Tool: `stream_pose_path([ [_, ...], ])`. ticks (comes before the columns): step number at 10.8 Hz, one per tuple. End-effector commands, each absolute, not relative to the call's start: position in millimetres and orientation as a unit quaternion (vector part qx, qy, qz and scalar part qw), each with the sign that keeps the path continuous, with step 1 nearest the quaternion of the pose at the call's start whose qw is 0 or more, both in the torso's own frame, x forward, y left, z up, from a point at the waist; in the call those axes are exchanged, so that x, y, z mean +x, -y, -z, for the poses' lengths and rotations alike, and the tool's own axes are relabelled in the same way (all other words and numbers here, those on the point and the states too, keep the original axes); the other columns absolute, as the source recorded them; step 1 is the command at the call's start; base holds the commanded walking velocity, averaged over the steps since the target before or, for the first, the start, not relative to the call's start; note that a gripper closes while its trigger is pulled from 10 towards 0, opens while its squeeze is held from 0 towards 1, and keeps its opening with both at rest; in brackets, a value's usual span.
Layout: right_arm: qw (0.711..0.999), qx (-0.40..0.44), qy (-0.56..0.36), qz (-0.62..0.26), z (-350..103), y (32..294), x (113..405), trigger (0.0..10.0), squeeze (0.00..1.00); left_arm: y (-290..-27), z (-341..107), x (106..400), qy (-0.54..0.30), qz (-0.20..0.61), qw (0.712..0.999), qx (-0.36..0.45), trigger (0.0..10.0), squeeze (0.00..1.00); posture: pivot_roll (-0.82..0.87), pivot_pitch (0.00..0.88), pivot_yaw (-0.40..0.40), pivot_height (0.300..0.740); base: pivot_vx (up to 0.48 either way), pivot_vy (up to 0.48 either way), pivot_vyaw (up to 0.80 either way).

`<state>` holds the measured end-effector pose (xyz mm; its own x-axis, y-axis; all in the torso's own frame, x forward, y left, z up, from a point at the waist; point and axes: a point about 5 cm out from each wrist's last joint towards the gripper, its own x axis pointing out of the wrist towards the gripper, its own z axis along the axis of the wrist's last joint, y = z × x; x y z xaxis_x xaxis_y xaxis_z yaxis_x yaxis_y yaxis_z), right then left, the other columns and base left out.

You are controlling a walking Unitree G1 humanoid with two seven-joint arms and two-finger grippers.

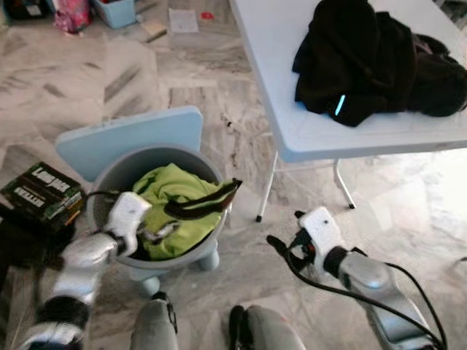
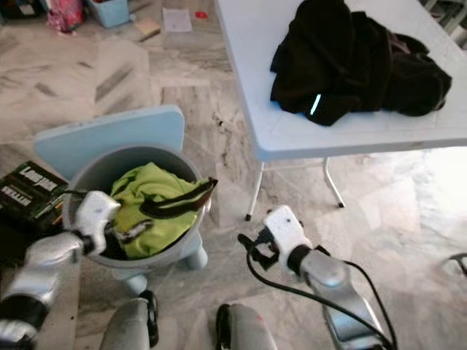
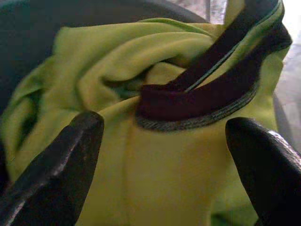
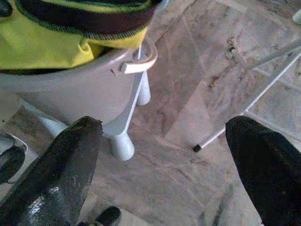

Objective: Hang hanger

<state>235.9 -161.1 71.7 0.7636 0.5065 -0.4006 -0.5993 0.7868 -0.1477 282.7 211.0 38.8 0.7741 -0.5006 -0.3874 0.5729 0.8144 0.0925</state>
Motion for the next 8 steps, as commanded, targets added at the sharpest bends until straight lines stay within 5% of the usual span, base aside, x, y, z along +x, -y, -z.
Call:
stream_pose_path([
  [1,0.929,-0.138,-0.177,-0.294,-74,167,232,10.0,0.00,-207,-33,283,-0.186,0.297,0.931,0.099,6.5,0.00,-0.18,0.221,-0.137,0.740,0.000,0.000,0.00],
  [2,0.928,-0.141,-0.179,-0.295,-75,169,230,10.0,0.00,-202,-30,286,-0.194,0.302,0.928,0.099,4.0,0.00,-0.19,0.220,-0.142,0.740,0.000,0.000,0.00],
  [3,0.928,-0.144,-0.180,-0.293,-77,171,230,10.0,0.00,-203,-29,291,-0.203,0.286,0.931,0.098,0.0,0.00,-0.20,0.217,-0.141,0.740,0.000,0.000,0.00],
  [5,0.928,-0.146,-0.181,-0.290,-78,173,230,10.0,0.00,-206,-26,291,-0.212,0.278,0.932,0.095,0.0,0.00,-0.20,0.214,-0.141,0.740,0.000,0.000,0.00],
  [7,0.927,-0.146,-0.180,-0.293,-78,171,231,10.0,0.00,-213,-16,281,-0.240,0.281,0.922,0.113,10.0,0.00,-0.20,0.211,-0.140,0.740,0.000,0.000,0.00],
  [8,0.928,-0.146,-0.180,-0.292,-78,171,232,10.0,0.00,-218,-13,278,-0.245,0.277,0.922,0.117,10.0,0.00,-0.19,0.209,-0.137,0.740,0.000,0.000,0.00],
])
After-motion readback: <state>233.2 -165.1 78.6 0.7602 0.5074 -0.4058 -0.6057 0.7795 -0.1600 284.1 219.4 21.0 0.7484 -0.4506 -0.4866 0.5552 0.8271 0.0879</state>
